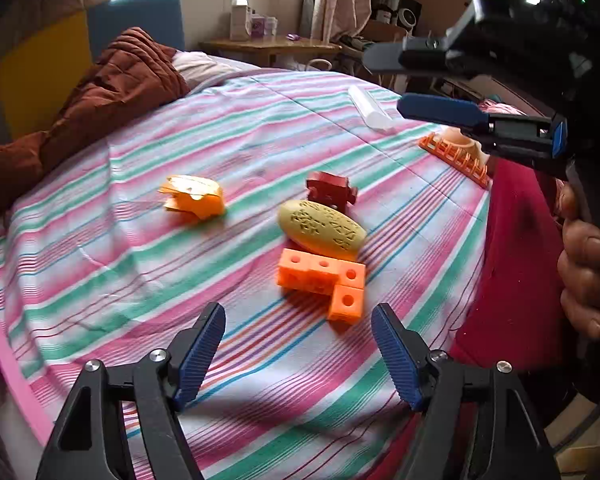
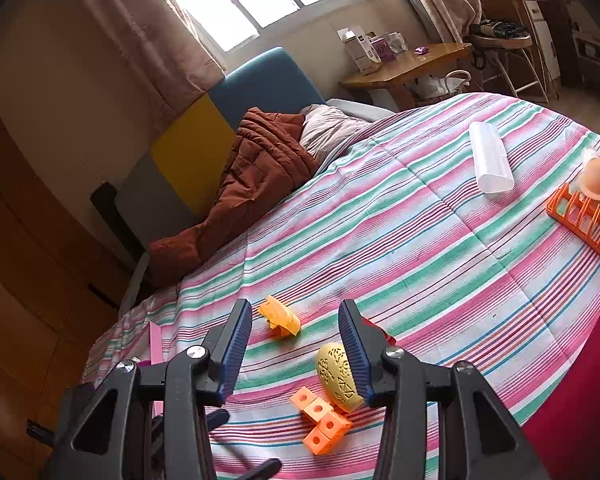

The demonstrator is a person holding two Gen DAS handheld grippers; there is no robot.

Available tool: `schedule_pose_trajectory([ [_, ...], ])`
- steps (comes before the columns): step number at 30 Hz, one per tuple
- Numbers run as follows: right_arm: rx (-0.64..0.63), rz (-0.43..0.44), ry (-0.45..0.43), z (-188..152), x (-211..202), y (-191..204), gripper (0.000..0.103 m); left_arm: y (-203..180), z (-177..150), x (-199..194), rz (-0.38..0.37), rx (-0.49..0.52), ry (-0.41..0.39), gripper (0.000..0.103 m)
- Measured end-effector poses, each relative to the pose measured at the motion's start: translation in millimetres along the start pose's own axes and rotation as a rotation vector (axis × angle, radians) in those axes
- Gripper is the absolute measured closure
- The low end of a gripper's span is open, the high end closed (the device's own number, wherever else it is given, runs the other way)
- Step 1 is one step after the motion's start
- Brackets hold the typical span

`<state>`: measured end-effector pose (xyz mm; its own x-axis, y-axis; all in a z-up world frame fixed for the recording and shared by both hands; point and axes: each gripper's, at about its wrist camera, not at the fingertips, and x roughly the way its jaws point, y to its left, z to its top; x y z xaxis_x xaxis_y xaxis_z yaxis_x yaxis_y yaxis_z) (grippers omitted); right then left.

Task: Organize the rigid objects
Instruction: 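Close the left tool on the orange cube block, then lift the orange cubes with the left tool while the right tool grasps the yellow egg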

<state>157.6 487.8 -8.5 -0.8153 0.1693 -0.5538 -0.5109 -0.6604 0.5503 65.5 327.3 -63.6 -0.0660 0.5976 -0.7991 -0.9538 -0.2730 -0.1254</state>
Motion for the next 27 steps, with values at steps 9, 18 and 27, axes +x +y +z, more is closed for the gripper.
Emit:
schedule_pose_trajectory([
  [9,0.051,0.023,0.001,1.0,-0.7,-8.6,0.058,-18.1,6.4,43.8,-0.002,-0.027,0.071,0.063],
  [18,0.072,-0.006,0.033,0.5,4.3,-10.6,0.058,8.1,-16.2,21.8,0.044,-0.086,0.011,0.079],
  [27,0.188,-0.080,0.232,-4.6,33.5,-28.9,0.058,57.6,-67.5,-20.1,0.154,-0.180,-0.045,0.079],
])
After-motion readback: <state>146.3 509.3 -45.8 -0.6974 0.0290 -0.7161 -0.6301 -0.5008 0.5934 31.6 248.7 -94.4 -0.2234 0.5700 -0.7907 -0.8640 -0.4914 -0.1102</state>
